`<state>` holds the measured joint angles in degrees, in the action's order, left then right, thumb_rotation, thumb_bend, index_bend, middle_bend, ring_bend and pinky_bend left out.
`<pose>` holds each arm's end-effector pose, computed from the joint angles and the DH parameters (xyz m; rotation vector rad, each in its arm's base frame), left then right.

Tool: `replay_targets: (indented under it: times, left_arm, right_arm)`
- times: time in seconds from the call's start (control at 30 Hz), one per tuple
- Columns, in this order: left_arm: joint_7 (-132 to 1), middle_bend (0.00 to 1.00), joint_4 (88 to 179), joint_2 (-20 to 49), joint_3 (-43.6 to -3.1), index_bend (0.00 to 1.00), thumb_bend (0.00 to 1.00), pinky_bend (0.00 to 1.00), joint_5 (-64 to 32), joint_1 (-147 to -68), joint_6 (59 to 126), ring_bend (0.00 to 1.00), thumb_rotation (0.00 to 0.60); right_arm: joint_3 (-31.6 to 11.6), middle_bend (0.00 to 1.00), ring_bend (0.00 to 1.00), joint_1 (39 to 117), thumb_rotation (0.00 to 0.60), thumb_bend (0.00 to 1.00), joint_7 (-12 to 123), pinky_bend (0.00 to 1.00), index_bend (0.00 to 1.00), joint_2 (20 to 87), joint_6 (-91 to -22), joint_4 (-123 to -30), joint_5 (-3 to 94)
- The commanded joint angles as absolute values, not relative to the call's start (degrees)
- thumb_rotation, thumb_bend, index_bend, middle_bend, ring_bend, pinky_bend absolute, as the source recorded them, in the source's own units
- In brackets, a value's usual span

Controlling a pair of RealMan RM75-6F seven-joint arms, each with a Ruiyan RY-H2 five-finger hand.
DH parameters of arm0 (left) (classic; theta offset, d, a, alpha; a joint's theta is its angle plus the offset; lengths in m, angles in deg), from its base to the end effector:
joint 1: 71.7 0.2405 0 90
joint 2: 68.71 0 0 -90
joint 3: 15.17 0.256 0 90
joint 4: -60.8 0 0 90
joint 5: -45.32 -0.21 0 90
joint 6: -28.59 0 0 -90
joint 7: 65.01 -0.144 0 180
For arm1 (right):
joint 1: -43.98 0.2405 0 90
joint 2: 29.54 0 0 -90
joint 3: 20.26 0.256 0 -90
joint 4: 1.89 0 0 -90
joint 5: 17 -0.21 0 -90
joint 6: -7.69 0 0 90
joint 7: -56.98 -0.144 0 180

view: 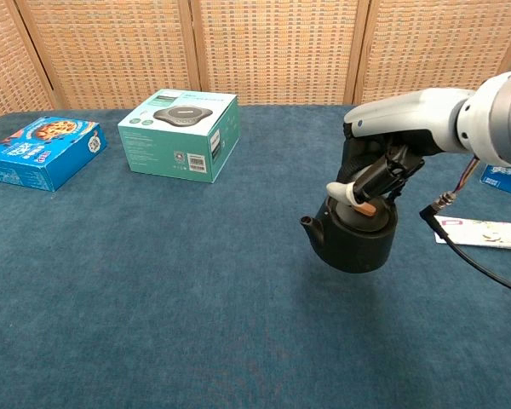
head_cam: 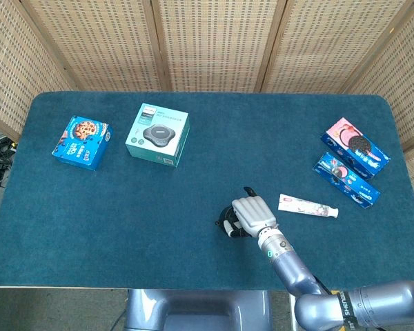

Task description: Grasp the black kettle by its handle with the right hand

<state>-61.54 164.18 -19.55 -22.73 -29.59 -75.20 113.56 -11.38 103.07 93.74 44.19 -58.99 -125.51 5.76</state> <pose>-0.3055 0.1859 0.2429 -1.1772 -0.9149 -0.8691 -0.0617 -0.2886 0.0319 1.9008 -1.2487 0.7277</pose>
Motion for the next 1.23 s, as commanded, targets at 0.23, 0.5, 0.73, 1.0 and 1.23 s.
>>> replay_targets:
  times: [0.23,0.5,0.73,1.0,1.23]
  left_arm:
    - [-61.21,0.00,164.05,-19.61,-22.74,0.00,0.00,0.00,-29.61,-75.13,113.58,0.00,0.600]
    - [-61.17,0.00,164.10,-19.65,-22.72,0.00,0.00,0.00,-29.73,-75.09,113.65,0.00,0.600]
    - [-61.22,0.00,164.16,-19.64,-22.71,0.00,0.00,0.00,-29.78,-75.10,113.64,0.00,0.600]
    - [-61.08,0.00,164.15,-19.68,-22.69,0.00,0.00,0.00,-29.88,-75.06,113.68,0.00,0.600]
    - [-60.61,0.00,164.01,-19.80,-22.72,0.00,0.00,0.00,-29.83,-75.03,113.58,0.00,0.600]
  right_arm:
    - [-11.16,1.00,1.00,102.47,0.589,0.79,93.79,0.73,1.00,46.18,-62.90,-124.90,6.05]
    - [-11.19,1.00,1.00,102.28,0.600,0.80,94.82,0.82,1.00,46.73,-63.69,-124.40,6.06]
    - [-11.06,1.00,1.00,102.11,0.600,0.80,95.32,0.85,1.00,46.70,-63.60,-124.36,5.92]
    - [-10.37,1.00,1.00,102.28,0.600,0.80,96.02,0.85,1.00,46.67,-64.07,-124.48,5.42]
    - [-8.14,1.00,1.00,103.45,0.600,0.81,97.10,0.85,1.00,46.54,-65.23,-125.05,3.23]
